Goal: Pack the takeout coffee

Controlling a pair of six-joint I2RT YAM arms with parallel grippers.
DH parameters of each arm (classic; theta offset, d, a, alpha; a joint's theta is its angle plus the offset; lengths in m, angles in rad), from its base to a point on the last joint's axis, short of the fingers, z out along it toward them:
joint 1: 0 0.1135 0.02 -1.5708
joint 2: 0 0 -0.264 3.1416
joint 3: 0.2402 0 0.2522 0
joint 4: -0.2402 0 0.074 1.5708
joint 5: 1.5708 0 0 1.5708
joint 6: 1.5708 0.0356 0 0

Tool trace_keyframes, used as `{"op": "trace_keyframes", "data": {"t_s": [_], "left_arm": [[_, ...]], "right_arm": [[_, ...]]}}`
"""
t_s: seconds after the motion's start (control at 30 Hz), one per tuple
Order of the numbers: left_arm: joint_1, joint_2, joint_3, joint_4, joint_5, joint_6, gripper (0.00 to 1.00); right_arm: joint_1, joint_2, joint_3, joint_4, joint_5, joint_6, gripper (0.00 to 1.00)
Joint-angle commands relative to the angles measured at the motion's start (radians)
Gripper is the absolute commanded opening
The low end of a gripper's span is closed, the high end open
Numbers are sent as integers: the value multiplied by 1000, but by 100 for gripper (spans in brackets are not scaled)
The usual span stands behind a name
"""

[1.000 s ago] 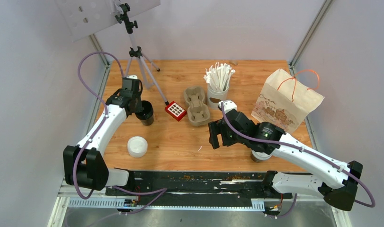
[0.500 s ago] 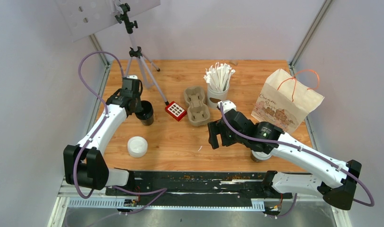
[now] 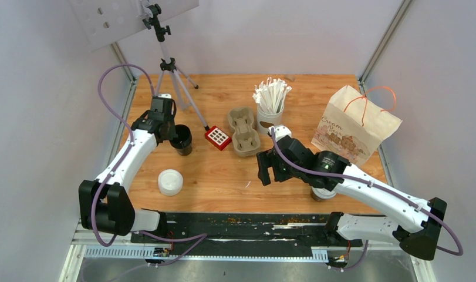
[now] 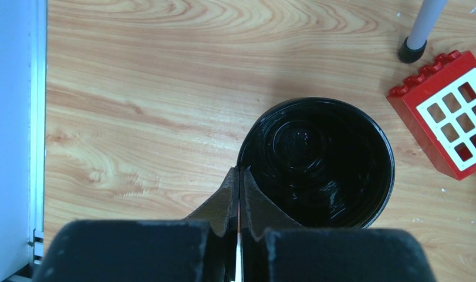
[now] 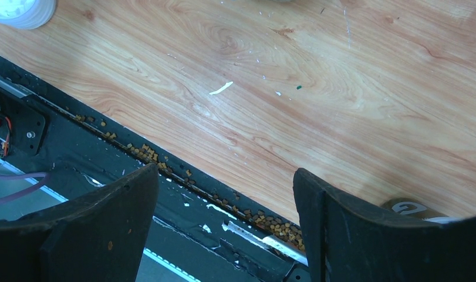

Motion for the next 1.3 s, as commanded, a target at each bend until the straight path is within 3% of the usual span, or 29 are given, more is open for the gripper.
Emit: {"op": "trace_keyframes", "data": {"t_s": [0.0, 0.37, 0.57, 0.67, 0.77, 1.27], "left_arm": [[7, -34, 43, -25, 71, 9, 0], [7, -78, 80, -82, 103, -43, 0], [7, -74, 73, -77, 40, -50, 0], [8, -54, 70, -59, 12, -41, 20], [12, -33, 68, -33, 18, -17, 29], [51, 1, 20, 45, 81, 10, 32]], "right_arm": [[5, 9, 4, 38, -8, -21, 84], [4, 15, -1, 62, -7, -32, 84], [5, 9, -1, 54, -3, -34, 84], [5, -4, -4, 56, 2, -33, 84], [5, -13, -4, 59, -1, -36, 84], [5, -11, -8, 62, -4, -46, 84]]}}
